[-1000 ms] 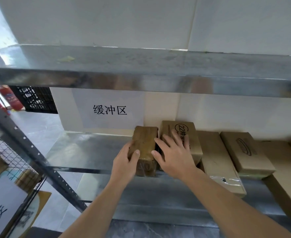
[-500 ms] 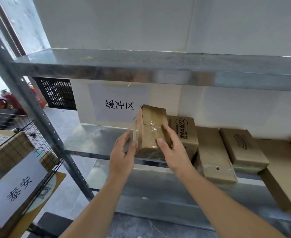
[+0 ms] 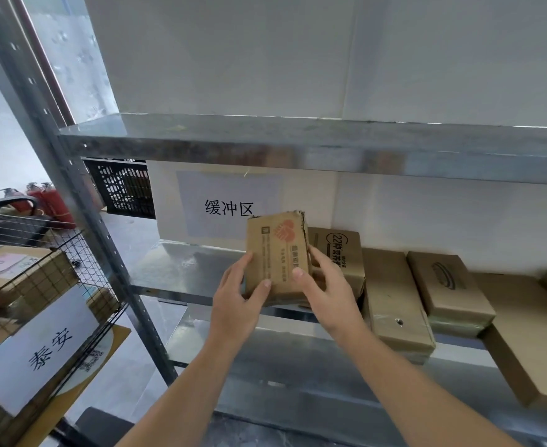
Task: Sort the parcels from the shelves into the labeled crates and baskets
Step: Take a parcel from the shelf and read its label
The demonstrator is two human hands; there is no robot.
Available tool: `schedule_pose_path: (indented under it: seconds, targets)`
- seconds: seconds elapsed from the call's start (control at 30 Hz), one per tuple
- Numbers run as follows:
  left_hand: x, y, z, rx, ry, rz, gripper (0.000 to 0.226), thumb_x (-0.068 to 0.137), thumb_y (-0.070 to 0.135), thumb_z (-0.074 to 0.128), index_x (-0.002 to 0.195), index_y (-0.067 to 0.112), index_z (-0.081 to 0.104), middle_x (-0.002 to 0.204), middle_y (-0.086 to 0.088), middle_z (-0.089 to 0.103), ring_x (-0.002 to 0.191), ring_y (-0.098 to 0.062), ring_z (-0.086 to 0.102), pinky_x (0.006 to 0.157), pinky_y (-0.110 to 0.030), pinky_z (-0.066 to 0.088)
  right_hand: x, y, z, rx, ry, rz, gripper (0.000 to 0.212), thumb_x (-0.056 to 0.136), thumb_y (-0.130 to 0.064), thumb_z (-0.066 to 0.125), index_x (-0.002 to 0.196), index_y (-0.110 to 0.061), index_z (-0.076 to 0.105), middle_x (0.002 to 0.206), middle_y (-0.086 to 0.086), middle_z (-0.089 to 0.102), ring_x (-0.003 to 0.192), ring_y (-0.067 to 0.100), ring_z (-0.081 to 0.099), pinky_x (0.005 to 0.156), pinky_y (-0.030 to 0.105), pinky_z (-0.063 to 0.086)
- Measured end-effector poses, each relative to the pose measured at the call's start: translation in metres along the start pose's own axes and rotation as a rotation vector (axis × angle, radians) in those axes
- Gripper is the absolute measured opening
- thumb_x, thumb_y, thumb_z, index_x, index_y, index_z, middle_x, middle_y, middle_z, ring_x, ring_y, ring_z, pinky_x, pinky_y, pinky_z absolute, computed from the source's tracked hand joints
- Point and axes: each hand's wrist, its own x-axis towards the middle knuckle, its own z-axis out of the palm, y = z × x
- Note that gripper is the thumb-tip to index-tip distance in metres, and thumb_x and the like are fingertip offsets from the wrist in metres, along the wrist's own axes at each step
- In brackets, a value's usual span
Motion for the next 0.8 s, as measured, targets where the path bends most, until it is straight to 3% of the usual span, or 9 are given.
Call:
schedule_pose_path:
  seconds: [0.07, 0.13, 0.27, 0.4, 0.5, 0.63, 0.73, 0.8]
  targets:
    - [-0.004, 0.005, 0.001, -0.038, -0.012, 0.064, 0.054, 0.093, 0.023, 0.065, 0.138, 0.040, 0.042, 0.131, 0.019, 0.049, 0.117, 0.004, 0.051, 0.079, -0.001, 0.044, -0.001, 0.002, 0.000, 0.046, 0.014, 0.006, 0.052, 0.096, -0.041, 0.065, 0.139, -0.057, 0.039, 0.135, -0.022, 0.053, 0.129, 0.003, 0.049, 0.109, 0.039, 0.044]
    - [-0.005, 0.007, 0.000, -0.122, -0.019, 0.091, 0.053, 0.094, 0.023, 0.063, 0.134, 0.048, 0.039, 0.135, 0.018, 0.051, 0.123, 0.005, 0.050, 0.083, -0.005, 0.045, -0.002, 0.003, -0.005, 0.269, 0.025, 0.104, 0.050, 0.096, -0.033, 0.067, 0.131, -0.061, 0.044, 0.135, -0.016, 0.059, 0.127, 0.012, 0.057, 0.105, 0.049, 0.051]
    - [-0.005, 0.010, -0.001, -0.185, -0.006, -0.021, 0.051, 0.096, 0.043, 0.056, 0.142, 0.050, 0.035, 0.143, 0.016, 0.044, 0.130, -0.005, 0.046, 0.080, -0.012, 0.051, -0.004, 0.005, -0.014, 0.656, 0.037, 0.267, 0.049, 0.101, -0.016, 0.059, 0.135, -0.048, 0.047, 0.125, -0.005, 0.064, 0.115, 0.022, 0.063, 0.093, 0.059, 0.056]
    - [-0.011, 0.016, 0.004, -0.201, -0.068, -0.045, 0.047, 0.095, 0.049, 0.053, 0.139, 0.046, 0.039, 0.133, 0.013, 0.045, 0.127, -0.013, 0.048, 0.072, -0.008, 0.049, -0.004, 0.008, -0.013, 0.746, -0.032, 0.305, 0.045, 0.103, -0.009, 0.053, 0.130, -0.045, 0.056, 0.125, 0.002, 0.066, 0.118, 0.030, 0.062, 0.093, 0.068, 0.052]
    - [-0.013, 0.016, 0.001, -0.215, -0.029, -0.025, 0.051, 0.088, 0.053, 0.058, 0.136, 0.043, 0.045, 0.134, 0.014, 0.045, 0.126, -0.015, 0.050, 0.075, -0.015, 0.053, -0.003, 0.011, -0.011, 0.716, -0.101, 0.318, 0.045, 0.105, -0.010, 0.049, 0.134, -0.043, 0.056, 0.130, 0.000, 0.064, 0.121, 0.028, 0.062, 0.093, 0.064, 0.054]
    - [-0.015, 0.011, -0.008, -0.117, 0.036, 0.030, 0.061, 0.081, 0.052, 0.062, 0.137, 0.034, 0.047, 0.139, 0.011, 0.042, 0.129, -0.014, 0.046, 0.073, -0.015, 0.054, 0.005, 0.010, -0.001, 0.369, -0.172, 0.208, 0.039, 0.106, -0.031, 0.051, 0.129, -0.062, 0.057, 0.139, -0.011, 0.057, 0.129, 0.017, 0.056, 0.106, 0.055, 0.050]
    - [-0.016, 0.004, -0.013, -0.100, 0.068, 0.012, 0.056, 0.080, 0.051, 0.065, 0.133, 0.042, 0.047, 0.137, 0.011, 0.044, 0.126, -0.014, 0.049, 0.076, -0.022, 0.059, 0.012, 0.005, 0.008, 0.147, -0.174, 0.133, 0.037, 0.100, -0.049, 0.055, 0.136, -0.056, 0.052, 0.132, -0.017, 0.048, 0.129, 0.011, 0.049, 0.114, 0.049, 0.042]
    - [-0.017, -0.001, -0.017, -0.071, 0.093, 0.011, 0.053, 0.082, 0.049, 0.066, 0.131, 0.046, 0.046, 0.135, 0.014, 0.046, 0.125, -0.011, 0.050, 0.078, -0.026, 0.059, 0.012, -0.002, 0.013, 0.202, -0.232, 0.085, 0.045, 0.096, -0.051, 0.059, 0.140, -0.053, 0.049, 0.133, -0.019, 0.051, 0.126, 0.007, 0.052, 0.112, 0.041, 0.045]
